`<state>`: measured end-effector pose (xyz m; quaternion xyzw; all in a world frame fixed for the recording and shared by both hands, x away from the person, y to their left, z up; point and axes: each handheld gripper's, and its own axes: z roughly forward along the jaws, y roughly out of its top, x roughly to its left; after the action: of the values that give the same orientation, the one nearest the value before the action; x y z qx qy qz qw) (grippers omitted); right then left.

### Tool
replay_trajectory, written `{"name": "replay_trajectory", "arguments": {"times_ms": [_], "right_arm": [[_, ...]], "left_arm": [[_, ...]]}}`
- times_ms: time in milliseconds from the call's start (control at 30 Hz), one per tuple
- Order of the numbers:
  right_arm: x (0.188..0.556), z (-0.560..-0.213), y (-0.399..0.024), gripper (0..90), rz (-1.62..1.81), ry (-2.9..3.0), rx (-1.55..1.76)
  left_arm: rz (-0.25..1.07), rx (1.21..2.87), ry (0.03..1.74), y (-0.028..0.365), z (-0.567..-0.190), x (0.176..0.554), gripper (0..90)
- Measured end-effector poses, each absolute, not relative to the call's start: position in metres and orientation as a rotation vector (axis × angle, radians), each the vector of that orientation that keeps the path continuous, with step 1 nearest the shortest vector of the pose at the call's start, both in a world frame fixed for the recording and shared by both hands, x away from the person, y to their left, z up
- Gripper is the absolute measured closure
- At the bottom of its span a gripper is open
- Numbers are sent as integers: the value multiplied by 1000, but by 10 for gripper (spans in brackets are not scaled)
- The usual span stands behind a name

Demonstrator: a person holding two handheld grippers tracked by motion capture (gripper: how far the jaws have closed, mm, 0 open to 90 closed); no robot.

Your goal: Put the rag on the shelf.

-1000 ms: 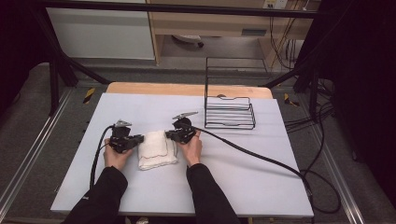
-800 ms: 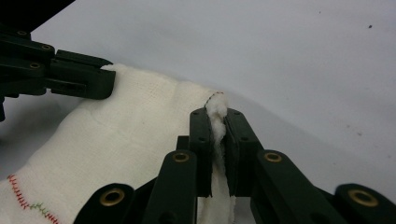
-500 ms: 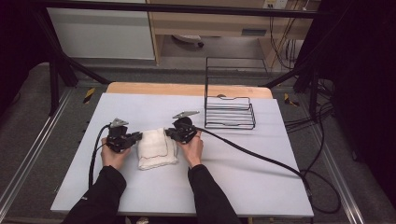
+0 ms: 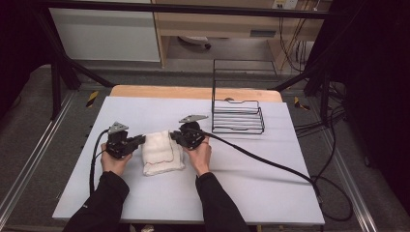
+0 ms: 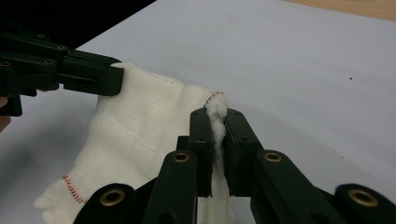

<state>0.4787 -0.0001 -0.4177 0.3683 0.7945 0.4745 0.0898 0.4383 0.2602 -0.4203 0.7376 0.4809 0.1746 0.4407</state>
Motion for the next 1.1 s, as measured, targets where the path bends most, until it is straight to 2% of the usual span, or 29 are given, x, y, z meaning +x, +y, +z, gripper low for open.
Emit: {"name": "replay_trajectory", "arguments": {"times_ms": [1100], "right_arm": [[445, -377, -13, 830, 1494, 2231, 962]], "left_arm": [[496, 1726, 1085, 257, -388, 413, 834]]}}
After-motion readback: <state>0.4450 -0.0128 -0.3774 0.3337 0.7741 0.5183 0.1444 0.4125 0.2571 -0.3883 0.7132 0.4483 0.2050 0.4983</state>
